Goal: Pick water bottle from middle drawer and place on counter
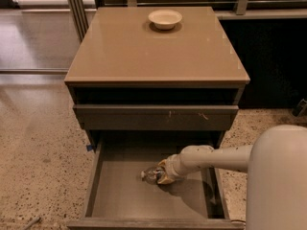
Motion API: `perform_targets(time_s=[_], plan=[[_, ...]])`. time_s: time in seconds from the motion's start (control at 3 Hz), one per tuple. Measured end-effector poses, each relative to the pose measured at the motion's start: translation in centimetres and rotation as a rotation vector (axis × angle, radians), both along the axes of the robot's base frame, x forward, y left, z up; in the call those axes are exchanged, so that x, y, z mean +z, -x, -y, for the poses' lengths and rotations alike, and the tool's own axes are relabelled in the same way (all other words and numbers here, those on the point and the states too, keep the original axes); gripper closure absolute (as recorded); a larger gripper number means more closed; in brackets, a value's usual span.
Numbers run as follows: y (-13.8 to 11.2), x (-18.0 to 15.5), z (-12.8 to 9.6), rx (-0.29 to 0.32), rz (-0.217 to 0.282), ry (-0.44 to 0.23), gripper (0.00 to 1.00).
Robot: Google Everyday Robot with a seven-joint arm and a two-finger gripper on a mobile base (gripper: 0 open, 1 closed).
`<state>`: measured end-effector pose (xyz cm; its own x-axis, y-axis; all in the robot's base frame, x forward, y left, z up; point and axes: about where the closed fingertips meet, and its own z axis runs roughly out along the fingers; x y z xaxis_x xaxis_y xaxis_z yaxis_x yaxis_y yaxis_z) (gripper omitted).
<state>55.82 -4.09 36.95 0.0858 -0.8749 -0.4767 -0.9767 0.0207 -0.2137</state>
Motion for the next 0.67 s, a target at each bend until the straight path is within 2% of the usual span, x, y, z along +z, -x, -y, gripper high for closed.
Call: perform_targets(time_s=[0.33, 0.67], plan=[[0.4, 2.6, -0.9, 0.014, -0.009, -0.049, 1.00], [1.7, 8.4, -2.0, 0.029, 0.017, -0.099, 1.00]])
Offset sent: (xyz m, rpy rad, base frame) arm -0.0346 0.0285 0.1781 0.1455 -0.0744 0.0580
